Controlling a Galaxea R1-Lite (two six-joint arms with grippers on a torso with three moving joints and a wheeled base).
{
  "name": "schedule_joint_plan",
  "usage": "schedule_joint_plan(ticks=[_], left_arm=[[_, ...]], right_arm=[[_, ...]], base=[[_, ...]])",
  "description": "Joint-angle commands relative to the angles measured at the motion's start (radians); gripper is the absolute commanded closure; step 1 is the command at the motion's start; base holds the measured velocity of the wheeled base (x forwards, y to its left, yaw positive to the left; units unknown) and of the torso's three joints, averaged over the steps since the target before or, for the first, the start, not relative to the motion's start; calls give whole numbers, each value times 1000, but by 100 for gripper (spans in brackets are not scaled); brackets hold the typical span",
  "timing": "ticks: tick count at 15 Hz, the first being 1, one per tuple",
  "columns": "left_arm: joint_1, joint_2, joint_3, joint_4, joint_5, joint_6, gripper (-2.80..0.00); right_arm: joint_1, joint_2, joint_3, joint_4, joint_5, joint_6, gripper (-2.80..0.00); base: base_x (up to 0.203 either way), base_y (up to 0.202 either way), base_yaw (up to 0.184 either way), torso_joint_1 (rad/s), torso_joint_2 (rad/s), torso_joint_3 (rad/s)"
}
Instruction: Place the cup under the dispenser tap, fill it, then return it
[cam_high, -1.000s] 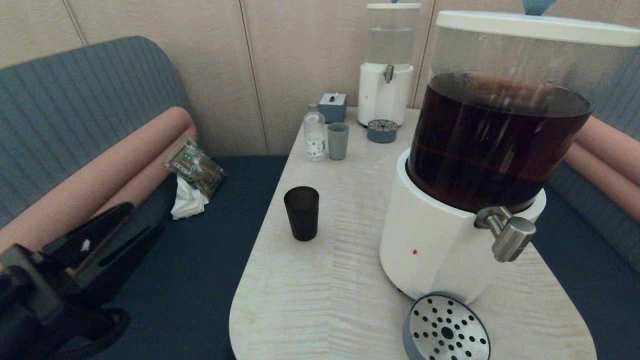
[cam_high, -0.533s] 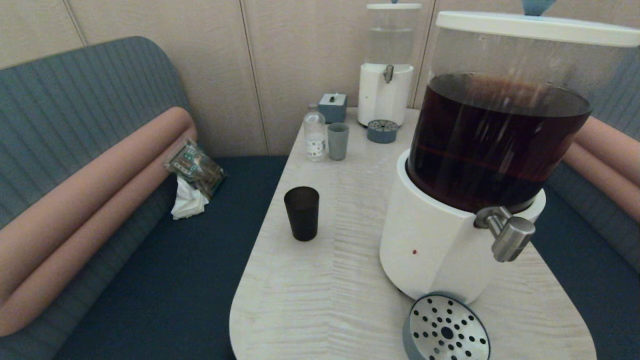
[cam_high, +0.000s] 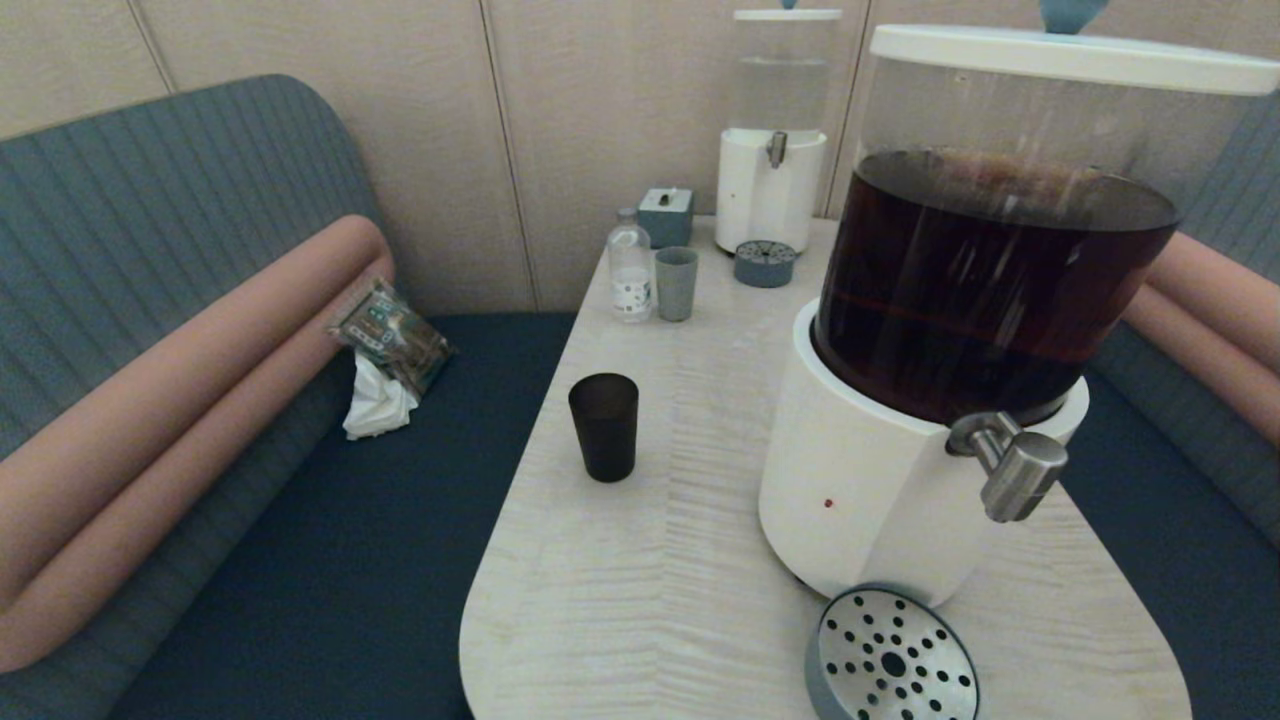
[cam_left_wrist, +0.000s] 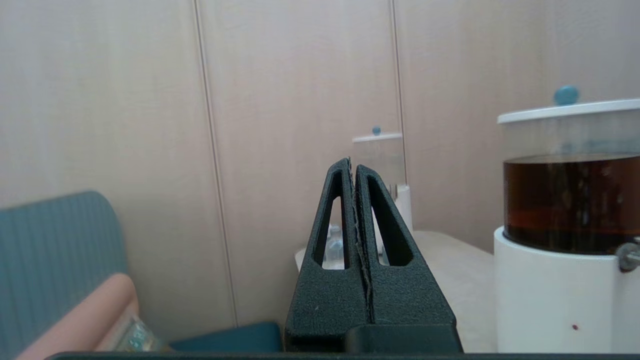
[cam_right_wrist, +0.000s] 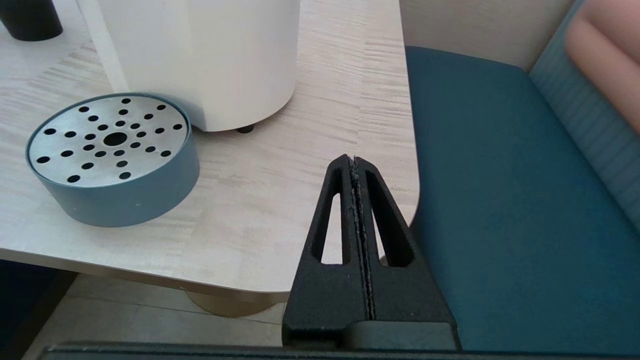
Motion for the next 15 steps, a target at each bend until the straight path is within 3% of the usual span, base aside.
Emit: schedule_joint_plan(ticks=[1,6,8,15], left_arm=[[5,-118,13,42,-1,-1,0],[6,-336,164,297,14,15,0],[5,-349,232,333,59,63,0],[5,-350,232,692,213,220,0]], right_arm=[[-1,0,9,-1,0,-1,0],[1,0,9,0,0,-1,0],[0,0,9,-1,0,-1,0],[-1,0,9,-1,0,-1,0]], base=[[0,0,0,0,0,0],[0,0,0,0,0,0],[0,0,0,0,0,0],[0,0,0,0,0,0]])
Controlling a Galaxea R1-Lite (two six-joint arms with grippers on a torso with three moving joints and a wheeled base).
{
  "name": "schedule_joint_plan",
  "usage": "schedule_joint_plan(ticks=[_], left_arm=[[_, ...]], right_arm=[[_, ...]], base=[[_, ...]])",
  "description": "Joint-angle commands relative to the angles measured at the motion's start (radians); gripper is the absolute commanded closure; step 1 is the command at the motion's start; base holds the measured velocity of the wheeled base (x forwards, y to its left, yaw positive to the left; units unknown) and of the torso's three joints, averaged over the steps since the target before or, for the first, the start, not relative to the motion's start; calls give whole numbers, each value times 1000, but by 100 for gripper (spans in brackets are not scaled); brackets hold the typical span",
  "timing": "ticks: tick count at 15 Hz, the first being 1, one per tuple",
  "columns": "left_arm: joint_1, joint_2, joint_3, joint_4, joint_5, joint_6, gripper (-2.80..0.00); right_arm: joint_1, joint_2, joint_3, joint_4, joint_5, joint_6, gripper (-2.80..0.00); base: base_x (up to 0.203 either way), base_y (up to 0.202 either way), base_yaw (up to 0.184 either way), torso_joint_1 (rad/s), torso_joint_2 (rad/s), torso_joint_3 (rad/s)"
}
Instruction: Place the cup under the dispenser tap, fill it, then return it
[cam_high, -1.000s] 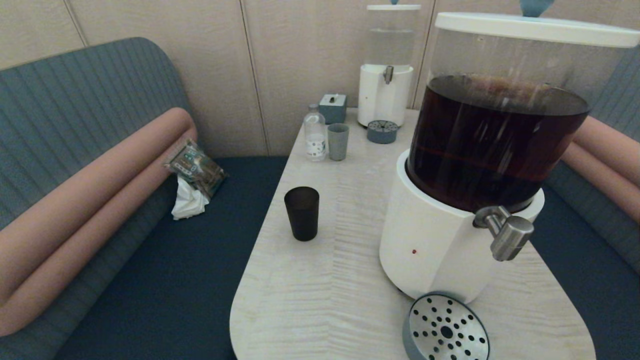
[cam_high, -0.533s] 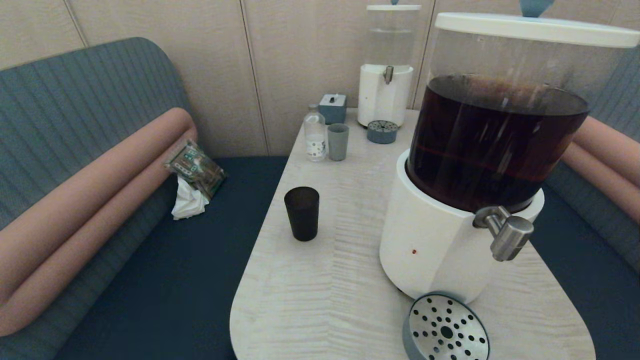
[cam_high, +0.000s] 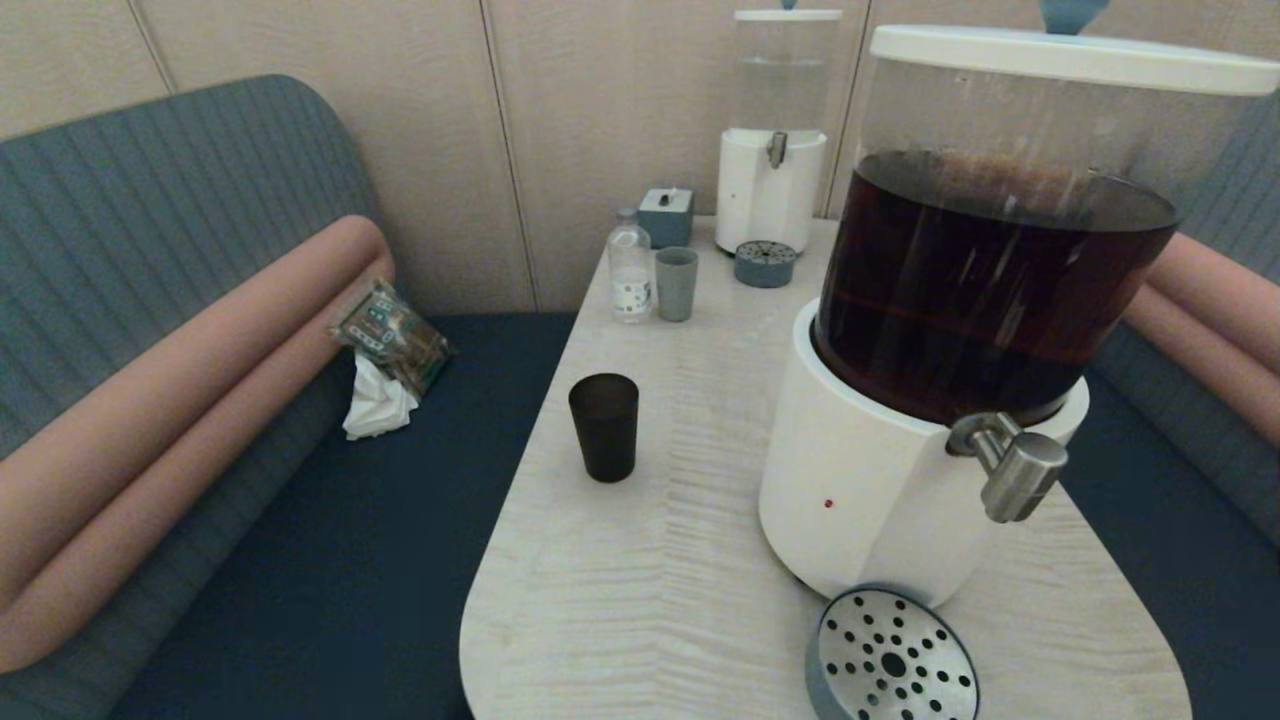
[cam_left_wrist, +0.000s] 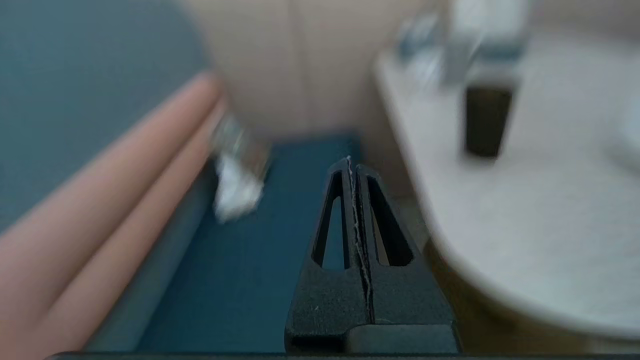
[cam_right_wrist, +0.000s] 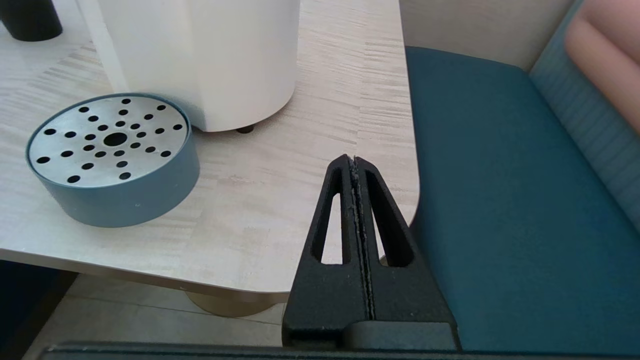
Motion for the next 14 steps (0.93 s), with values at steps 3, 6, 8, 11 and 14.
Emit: schedule_joint_plan(ticks=[3,6,8,11,14], left_arm=[[0,1,40,112,10,0,0],[0,0,40,112,10,-23,0],[0,0,40,112,10,-22,0],[0,0,40,112,10,-22,0],[0,1,40,114,7,-8,0]], right_arm=[[0,0,9,0,0,-1,0],[0,0,9,0,0,-1,0],[0,0,9,0,0,-1,0],[0,0,9,0,0,-1,0],[1,0,9,3,0,-1,0]], base=[[0,0,0,0,0,0],[0,0,0,0,0,0],[0,0,0,0,0,0],[0,0,0,0,0,0],[0,0,0,0,0,0]])
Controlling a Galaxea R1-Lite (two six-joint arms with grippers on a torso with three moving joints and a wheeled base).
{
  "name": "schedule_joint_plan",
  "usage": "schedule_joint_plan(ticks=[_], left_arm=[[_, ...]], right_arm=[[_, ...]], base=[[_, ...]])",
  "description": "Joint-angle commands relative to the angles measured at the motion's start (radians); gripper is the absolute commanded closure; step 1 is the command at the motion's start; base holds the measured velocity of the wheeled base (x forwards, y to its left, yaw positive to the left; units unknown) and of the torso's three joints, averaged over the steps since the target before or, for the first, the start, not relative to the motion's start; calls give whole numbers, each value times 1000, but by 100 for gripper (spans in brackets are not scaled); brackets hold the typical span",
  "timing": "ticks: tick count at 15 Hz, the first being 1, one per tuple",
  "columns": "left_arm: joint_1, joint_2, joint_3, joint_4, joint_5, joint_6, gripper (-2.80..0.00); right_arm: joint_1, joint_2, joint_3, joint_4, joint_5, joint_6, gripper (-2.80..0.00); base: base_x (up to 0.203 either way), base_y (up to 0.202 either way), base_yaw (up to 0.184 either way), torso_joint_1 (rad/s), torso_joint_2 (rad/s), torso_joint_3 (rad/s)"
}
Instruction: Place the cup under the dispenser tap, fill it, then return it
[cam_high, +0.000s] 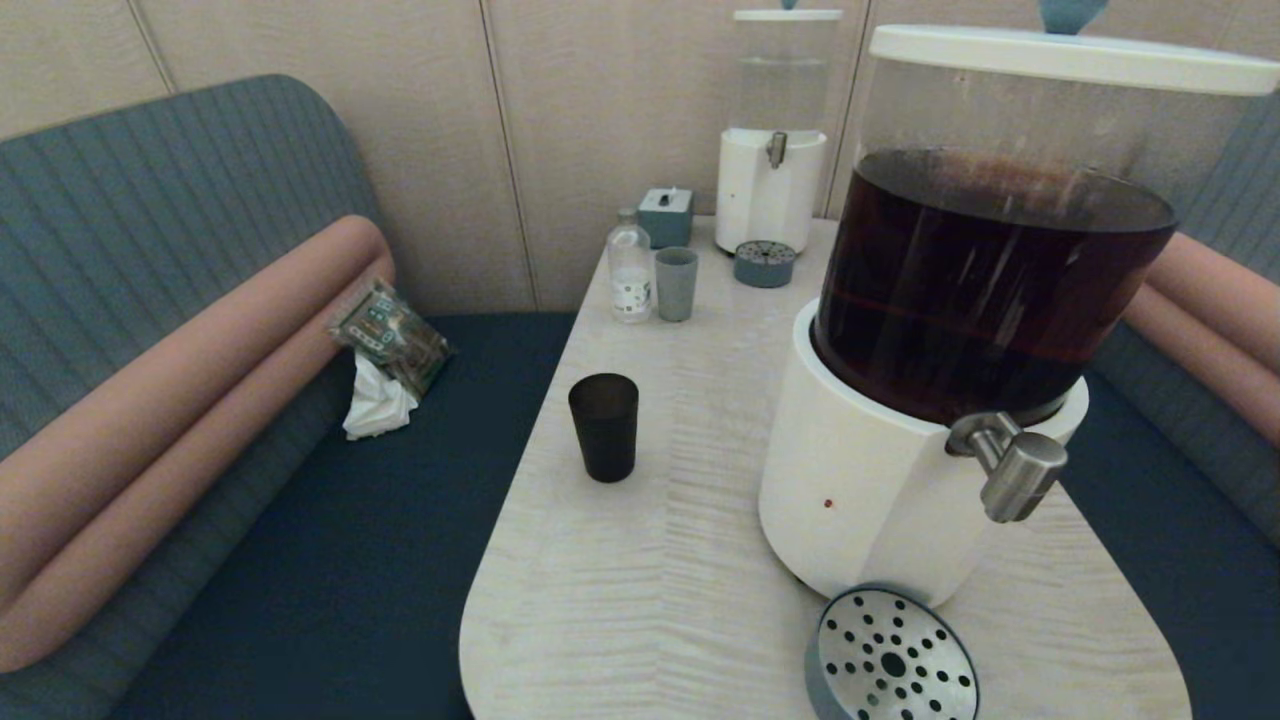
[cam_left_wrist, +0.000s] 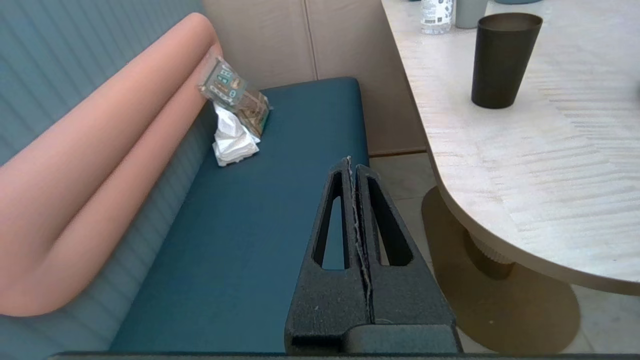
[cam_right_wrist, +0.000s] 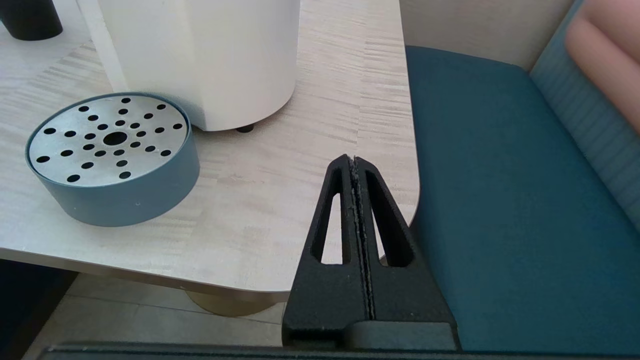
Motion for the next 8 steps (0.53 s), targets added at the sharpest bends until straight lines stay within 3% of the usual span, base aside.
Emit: schedule_joint_plan(ticks=[1,8], left_arm=[[0,2,40,-1,-1,1,0],[0,1,40,-3,0,-12,0]], right_arm=[[0,0,9,-1,1,-1,0],[0,0,9,-3,-1,34,0]], base=[[0,0,0,0,0,0],[0,0,0,0,0,0]])
